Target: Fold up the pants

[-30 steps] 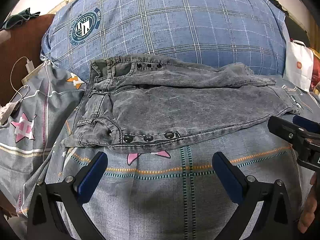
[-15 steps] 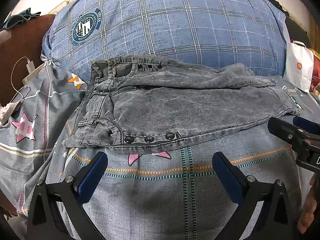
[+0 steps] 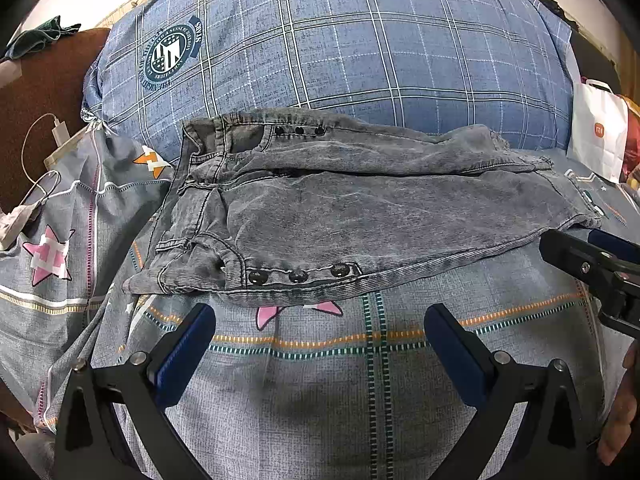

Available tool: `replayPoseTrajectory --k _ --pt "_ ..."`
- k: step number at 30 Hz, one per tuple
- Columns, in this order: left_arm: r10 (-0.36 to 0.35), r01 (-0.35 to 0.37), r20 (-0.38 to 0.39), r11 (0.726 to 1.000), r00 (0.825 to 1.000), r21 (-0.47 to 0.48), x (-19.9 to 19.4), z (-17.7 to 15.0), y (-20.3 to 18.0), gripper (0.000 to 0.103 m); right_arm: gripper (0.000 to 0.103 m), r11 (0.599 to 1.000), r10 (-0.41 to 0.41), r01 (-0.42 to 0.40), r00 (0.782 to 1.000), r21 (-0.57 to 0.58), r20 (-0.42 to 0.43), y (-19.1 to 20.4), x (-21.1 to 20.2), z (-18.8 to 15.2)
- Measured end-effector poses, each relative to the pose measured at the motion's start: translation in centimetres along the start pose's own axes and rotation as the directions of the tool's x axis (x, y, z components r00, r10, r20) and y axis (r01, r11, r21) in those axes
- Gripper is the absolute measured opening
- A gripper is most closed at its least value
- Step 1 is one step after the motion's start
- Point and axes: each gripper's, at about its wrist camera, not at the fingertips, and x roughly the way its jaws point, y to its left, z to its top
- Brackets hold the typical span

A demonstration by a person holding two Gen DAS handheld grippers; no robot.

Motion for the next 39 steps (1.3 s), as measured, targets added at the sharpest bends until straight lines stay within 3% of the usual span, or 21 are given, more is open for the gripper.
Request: replayPoseTrajectory --k 10,25,33,39 --pt "0.001 -0.001 -0.007 1.0 1.0 -0.003 0.1 0.0 0.1 0.103 0.101 1.0 -0.001 0.002 1.0 -0.007 0.026 -0.1 -0.1 0.0" --pt "-0.035 0.034 -0.03 0.999 0.999 -0.021 0.0 0.7 0.2 0.103 0.098 1.0 0.021 -0.02 0.999 0.01 -0.025 -0.1 0.0 0.1" --pt "-0.147 0.145 -0.045 0.989 0.988 -0.042 -0.5 6.1 0.0 0.103 0.098 0.987 0.133 -0.124 0.988 0.104 -0.08 -2.0 -0.6 3.9" --pt "-0.184 0.182 -0.065 0.983 0.981 -0.031 2.4 11.9 -0.8 0.103 0.098 0.983 0.124 -0.106 0.986 0.151 -0.115 -5.3 1.0 9.6"
